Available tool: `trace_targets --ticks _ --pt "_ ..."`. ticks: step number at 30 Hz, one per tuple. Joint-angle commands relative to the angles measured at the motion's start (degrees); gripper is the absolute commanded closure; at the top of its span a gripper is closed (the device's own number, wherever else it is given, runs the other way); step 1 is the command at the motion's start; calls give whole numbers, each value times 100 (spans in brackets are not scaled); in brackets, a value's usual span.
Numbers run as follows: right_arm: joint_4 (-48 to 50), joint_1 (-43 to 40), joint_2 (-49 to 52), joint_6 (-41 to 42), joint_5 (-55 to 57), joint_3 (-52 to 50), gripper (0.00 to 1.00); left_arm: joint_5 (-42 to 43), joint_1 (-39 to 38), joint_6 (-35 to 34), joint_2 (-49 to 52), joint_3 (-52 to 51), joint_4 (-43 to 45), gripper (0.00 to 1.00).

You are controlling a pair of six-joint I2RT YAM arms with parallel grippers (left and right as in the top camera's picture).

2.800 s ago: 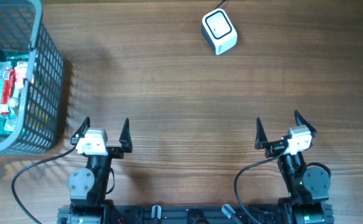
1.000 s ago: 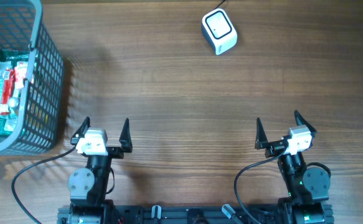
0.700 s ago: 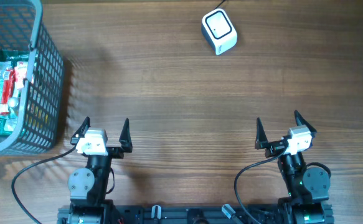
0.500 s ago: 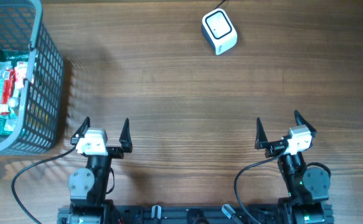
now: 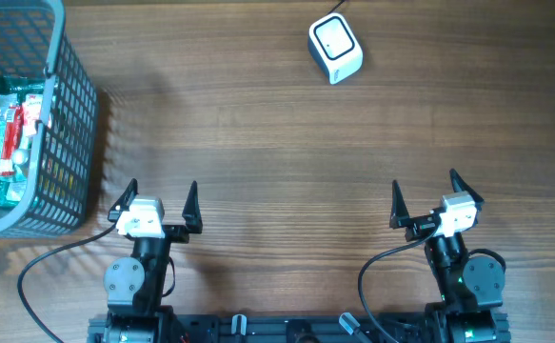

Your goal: Scan the item barcode

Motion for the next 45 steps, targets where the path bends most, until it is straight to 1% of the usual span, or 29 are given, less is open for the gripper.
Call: trace_targets --ticks 1,21,23,25,26,27,29,32,34,38,39,40,41,43,45 --pt "15 -35 -61 -81 -9 -7 0 44 39 87 -39 -7 -55 0" --pt "15 -35 -61 -79 -9 -7 0 33 39 94 -39 -7 -44 0" --pt "15 -35 -61 -81 -7 -7 0 26 37 83 -39 -7 463 0" --pt "15 -35 -61 -81 -9 -7 0 404 39 -11 -39 68 1126 0" --pt "15 -35 -61 -81 -9 -7 0 452 39 -111 -39 247 1154 0" --pt "15 -35 -61 -81 -9 -7 0 409 39 -278 -20 529 990 0" --pt "15 -35 -61 -79 -7 -7 0 267 39 -492 140 1250 363 0" --pt "15 -35 -61 -79 -9 -7 0 212 39 -518 903 2929 -1108 0" --pt "15 -35 -61 -81 -7 -7 0 184 39 -516 1777 4291 -2374 0" --pt "15 -35 -61 -79 -9 -7 0 149 39 -448 3967 7195 -4937 0" --pt "15 -35 -59 -79 -7 -7 0 149 39 -407 4354 7715 -5351 0" --pt "15 -35 -57 -81 -7 -7 0 151 39 -407 4986 8557 -5899 0" --pt "15 -35 -50 -81 -7 -7 0 146 39 -404 5440 9171 -6144 0" --pt "15 -35 -46 -81 -9 -7 0 2 39 -407 6240 10201 -6323 0" --pt "15 -35 -46 -79 -9 -7 1 -262 39 -400 6839 10990 -6697 0"
